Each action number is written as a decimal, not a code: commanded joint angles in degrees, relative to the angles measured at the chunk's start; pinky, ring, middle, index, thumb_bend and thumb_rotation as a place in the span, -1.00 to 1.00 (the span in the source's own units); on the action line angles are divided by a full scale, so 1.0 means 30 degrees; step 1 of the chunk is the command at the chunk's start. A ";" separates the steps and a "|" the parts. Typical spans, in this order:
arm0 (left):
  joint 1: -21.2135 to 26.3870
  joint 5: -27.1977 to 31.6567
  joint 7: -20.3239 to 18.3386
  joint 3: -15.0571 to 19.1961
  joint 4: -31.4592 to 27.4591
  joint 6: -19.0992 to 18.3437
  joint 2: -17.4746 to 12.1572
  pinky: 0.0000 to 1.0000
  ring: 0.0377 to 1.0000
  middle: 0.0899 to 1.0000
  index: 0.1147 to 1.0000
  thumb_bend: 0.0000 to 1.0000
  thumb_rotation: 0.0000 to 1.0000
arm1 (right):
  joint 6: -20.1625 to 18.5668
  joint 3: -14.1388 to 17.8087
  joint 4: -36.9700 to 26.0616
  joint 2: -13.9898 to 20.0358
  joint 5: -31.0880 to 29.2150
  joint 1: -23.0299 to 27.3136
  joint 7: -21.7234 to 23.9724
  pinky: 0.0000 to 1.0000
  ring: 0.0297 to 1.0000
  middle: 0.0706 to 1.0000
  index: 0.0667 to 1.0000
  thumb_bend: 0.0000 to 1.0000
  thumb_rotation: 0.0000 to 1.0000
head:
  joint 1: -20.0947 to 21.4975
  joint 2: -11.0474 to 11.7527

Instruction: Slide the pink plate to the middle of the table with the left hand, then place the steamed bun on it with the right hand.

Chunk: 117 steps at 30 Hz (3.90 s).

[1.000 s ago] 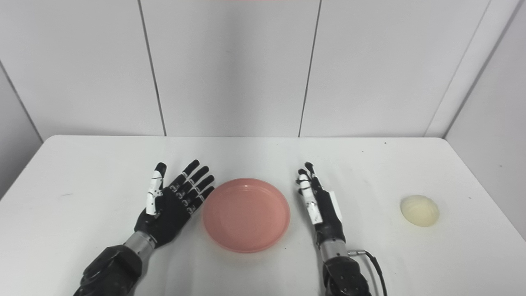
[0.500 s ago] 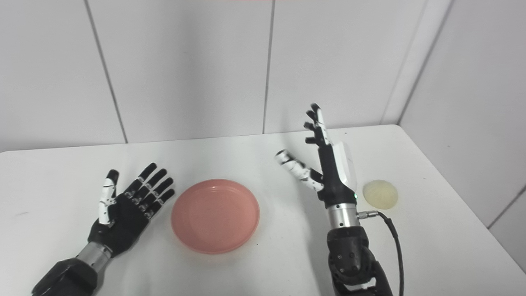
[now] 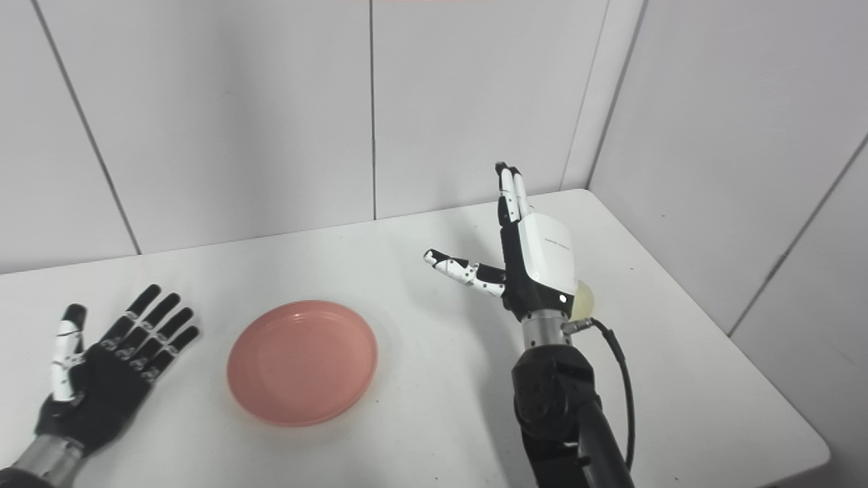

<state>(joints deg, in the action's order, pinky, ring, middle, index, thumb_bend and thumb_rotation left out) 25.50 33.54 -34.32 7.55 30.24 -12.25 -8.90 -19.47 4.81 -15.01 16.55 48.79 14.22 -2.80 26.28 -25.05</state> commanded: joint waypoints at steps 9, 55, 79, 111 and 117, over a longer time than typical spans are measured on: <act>-0.1414 -0.0983 0.1035 0.0088 0.2523 -0.0639 -0.0507 0.70 0.73 0.77 0.75 0.35 0.81 | -0.2483 0.2768 -0.2071 0.0462 0.2333 0.0733 0.6102 0.56 0.86 0.96 1.00 1.00 0.18 | 0.0546 -0.0157; -0.1451 -0.0691 0.0940 0.0724 0.2047 -0.1528 -0.0670 0.68 0.69 0.74 0.73 0.29 0.79 | -0.2344 0.2049 0.5668 0.6418 -0.0843 0.1444 0.9259 0.34 0.66 0.81 0.87 1.00 -0.01 | 0.0987 -0.0801; -0.1803 -0.0380 0.1552 0.0611 0.0775 -0.2311 -0.0679 0.71 0.72 0.76 0.76 0.31 0.74 | -0.2444 -0.0238 0.7810 0.7765 -0.3410 0.1756 0.7036 0.17 0.32 0.45 0.77 1.00 -0.24 | 0.0889 -0.1206; -0.1979 -0.0534 0.1854 0.0386 0.0032 -0.2536 -0.0619 0.70 0.72 0.76 0.76 0.32 0.76 | -0.1800 -0.0294 0.7564 0.7968 -0.3262 0.1593 0.4185 -0.36 -0.30 -0.17 0.02 0.03 -1.00 | 0.0715 -0.1420; -0.1943 -0.0589 0.1962 0.0296 0.0095 -0.2456 -0.0463 0.69 0.71 0.75 0.75 0.31 0.77 | -0.1291 -0.0322 0.7721 0.7964 -0.3659 0.1620 0.3421 -0.27 -0.25 -0.15 -0.01 0.03 -1.00 | 0.0272 -0.1261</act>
<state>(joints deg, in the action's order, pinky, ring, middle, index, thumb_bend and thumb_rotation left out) 23.70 34.79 -32.23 9.63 27.02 -14.76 -10.34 -25.63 3.27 8.92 38.72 38.22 17.27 10.07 27.16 -28.83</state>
